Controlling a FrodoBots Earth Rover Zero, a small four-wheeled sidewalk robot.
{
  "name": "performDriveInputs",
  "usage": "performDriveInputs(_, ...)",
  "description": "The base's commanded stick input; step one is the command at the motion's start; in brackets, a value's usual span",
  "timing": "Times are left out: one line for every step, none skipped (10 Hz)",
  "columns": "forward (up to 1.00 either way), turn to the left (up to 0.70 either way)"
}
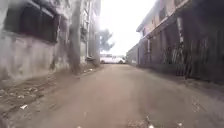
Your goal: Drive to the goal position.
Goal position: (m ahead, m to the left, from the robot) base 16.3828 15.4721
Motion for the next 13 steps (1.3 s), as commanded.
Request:
performDriveInputs(1.0, 0.0)
performDriveInputs(1.0, 0.0)
performDriveInputs(1.0, 0.0)
performDriveInputs(1.0, 0.0)
performDriveInputs(1.0, 0.0)
performDriveInputs(1.0, 0.0)
performDriveInputs(1.0, 0.0)
performDriveInputs(1.0, 0.0)
performDriveInputs(1.0, 0.0)
performDriveInputs(1.0, 0.0)
performDriveInputs(1.0, 0.0)
performDriveInputs(1.0, 0.0)
performDriveInputs(1.0, 0.0)
